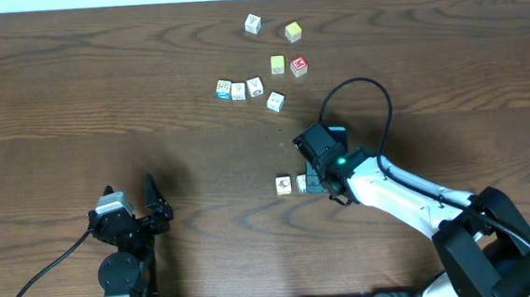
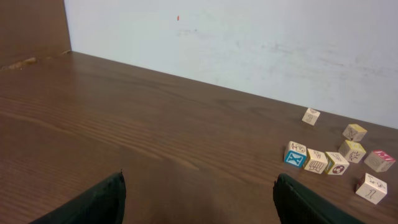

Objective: Lift 4 blocks
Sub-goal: 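Rotate the right gripper and nudge the 8 block flush against the acorn block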

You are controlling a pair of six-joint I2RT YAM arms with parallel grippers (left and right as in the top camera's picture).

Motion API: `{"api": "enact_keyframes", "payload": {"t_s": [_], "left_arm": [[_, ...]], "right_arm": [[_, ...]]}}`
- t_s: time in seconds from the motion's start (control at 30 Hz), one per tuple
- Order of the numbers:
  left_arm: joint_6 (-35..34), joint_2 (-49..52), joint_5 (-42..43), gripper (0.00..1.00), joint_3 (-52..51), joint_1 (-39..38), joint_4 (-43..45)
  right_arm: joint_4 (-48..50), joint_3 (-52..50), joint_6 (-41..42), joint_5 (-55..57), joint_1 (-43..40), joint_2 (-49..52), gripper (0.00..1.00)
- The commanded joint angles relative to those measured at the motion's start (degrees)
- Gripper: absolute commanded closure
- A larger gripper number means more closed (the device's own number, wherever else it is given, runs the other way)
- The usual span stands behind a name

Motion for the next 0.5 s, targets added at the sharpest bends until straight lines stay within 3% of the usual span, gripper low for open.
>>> {"api": "enact_keyframes", "payload": {"t_s": [0.0, 0.47], "left_arm": [[0.1, -0.1, -0.3, 0.23, -1.1, 0.2, -2.3], [0.1, -0.1, -0.3, 0.23, -1.1, 0.2, -2.3]], "right_arm": [[1.0, -0.2, -5.3, -4.4, -1.1, -0.9, 0.99], [2.0, -0.2, -5.3, -9.9, -1.1, -0.9, 0.99]]}}
